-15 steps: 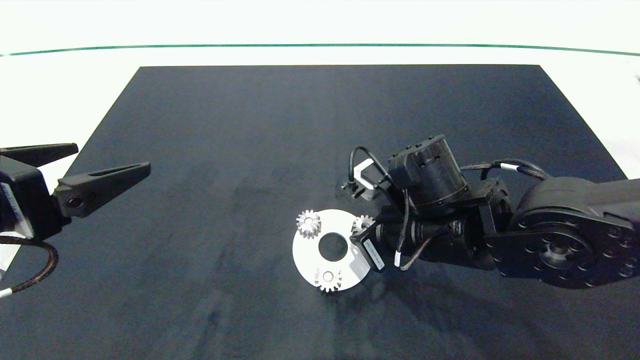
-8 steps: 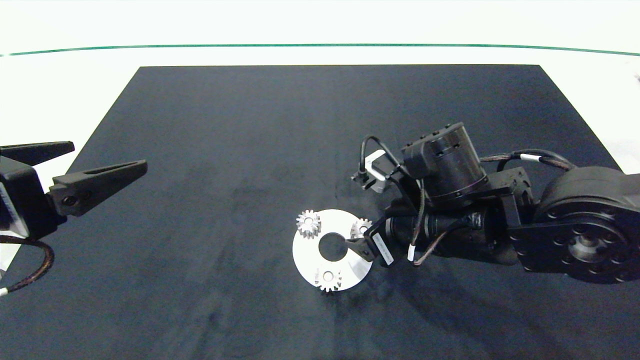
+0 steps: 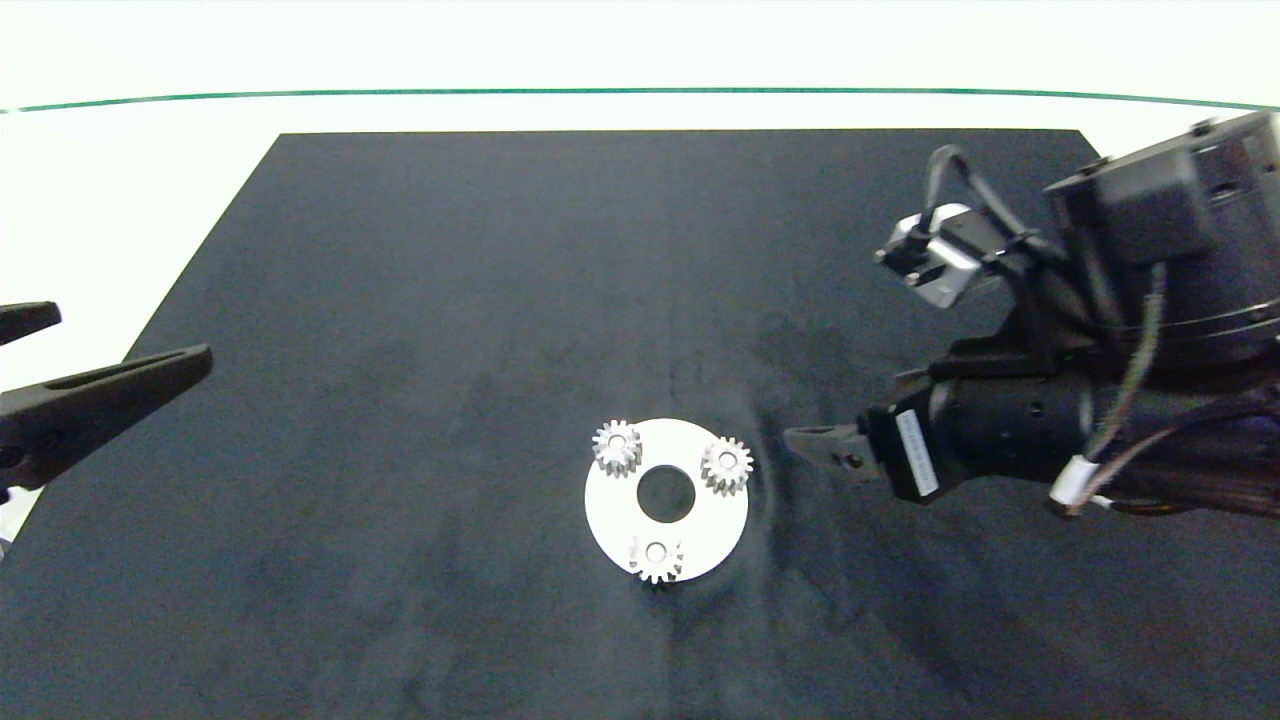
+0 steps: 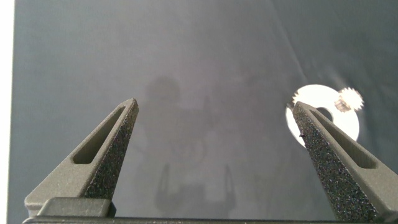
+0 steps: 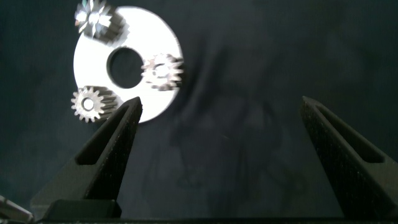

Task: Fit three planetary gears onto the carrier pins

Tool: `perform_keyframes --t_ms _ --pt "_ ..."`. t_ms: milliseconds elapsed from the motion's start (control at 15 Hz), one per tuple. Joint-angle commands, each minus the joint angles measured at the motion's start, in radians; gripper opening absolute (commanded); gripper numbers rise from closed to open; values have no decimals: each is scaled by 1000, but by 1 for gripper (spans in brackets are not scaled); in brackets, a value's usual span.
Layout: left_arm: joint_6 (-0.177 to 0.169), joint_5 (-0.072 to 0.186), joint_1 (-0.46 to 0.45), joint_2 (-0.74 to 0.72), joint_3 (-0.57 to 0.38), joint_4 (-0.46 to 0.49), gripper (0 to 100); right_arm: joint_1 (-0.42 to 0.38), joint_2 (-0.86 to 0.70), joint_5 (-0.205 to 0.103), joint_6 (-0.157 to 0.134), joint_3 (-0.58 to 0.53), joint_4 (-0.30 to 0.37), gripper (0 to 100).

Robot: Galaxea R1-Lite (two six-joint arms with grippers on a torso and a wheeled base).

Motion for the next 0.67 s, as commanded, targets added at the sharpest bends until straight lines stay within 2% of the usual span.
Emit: perform_keyframes --t_ms 67,133,200,333,400,533,667 --pt "-5 -1 73 -68 -3 1 100 -144 -317 -16 15 78 8 100" --pt "-5 -1 73 -68 -3 1 100 -147 -321 -18 15 78 8 100" --pt "-5 12 81 -94 -11 1 100 -243 -453 -18 34 100 14 100" --pt "-5 35 125 -124 -18 1 100 -371 -608 -16 35 139 55 100" --pt "-7 35 139 -133 -18 3 100 -396 -639 -18 37 149 61 100" --pt "-28 35 213 -183 -7 18 100 -511 -786 -18 35 199 75 100" --pt "-30 35 267 -223 -12 41 100 -592 -866 -18 35 247 75 100"
